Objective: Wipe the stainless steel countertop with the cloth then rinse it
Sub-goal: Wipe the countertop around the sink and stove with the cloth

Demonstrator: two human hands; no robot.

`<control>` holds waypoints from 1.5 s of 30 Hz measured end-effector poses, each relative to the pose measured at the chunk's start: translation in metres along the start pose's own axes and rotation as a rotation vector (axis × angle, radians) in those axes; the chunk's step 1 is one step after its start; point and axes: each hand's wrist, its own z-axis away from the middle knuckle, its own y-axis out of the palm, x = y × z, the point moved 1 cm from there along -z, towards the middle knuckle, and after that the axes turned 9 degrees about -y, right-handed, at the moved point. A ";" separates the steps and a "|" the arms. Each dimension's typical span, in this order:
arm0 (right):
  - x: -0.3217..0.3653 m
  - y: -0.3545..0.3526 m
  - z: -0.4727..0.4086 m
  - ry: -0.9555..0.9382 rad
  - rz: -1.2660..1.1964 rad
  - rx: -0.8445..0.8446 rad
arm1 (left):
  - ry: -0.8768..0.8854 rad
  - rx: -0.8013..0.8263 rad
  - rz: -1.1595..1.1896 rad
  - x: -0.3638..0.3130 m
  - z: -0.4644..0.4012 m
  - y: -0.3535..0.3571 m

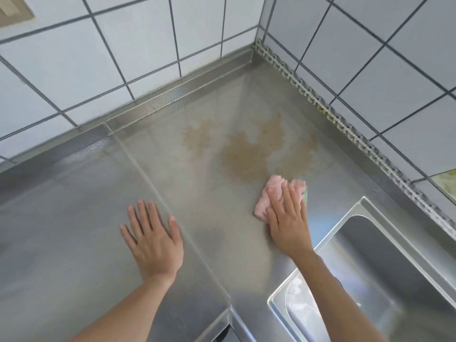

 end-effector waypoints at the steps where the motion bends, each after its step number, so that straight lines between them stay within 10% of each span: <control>1: 0.009 0.001 -0.022 0.090 -0.002 -0.024 | 0.000 -0.002 -0.001 0.000 0.000 0.000; 8: 0.130 0.040 -0.053 -0.254 0.024 0.006 | 0.000 0.001 0.004 -0.001 0.000 -0.001; 13: 0.070 0.037 0.017 -0.494 0.075 0.045 | -0.006 0.003 -0.003 0.000 0.000 0.001; 23: 0.060 0.006 -0.100 0.177 -0.042 -0.003 | -0.002 0.009 -0.011 -0.001 -0.001 0.002; 32: 0.130 0.047 -0.035 -0.494 0.075 0.049 | -0.002 0.037 -0.010 0.001 -0.001 0.001; 39: 0.026 -0.003 -0.040 -0.015 0.037 0.035 | -0.008 0.056 -0.023 0.001 -0.001 0.001; 45: 0.125 0.011 -0.156 0.208 -0.084 0.029 | -0.007 0.042 -0.011 0.003 -0.002 0.006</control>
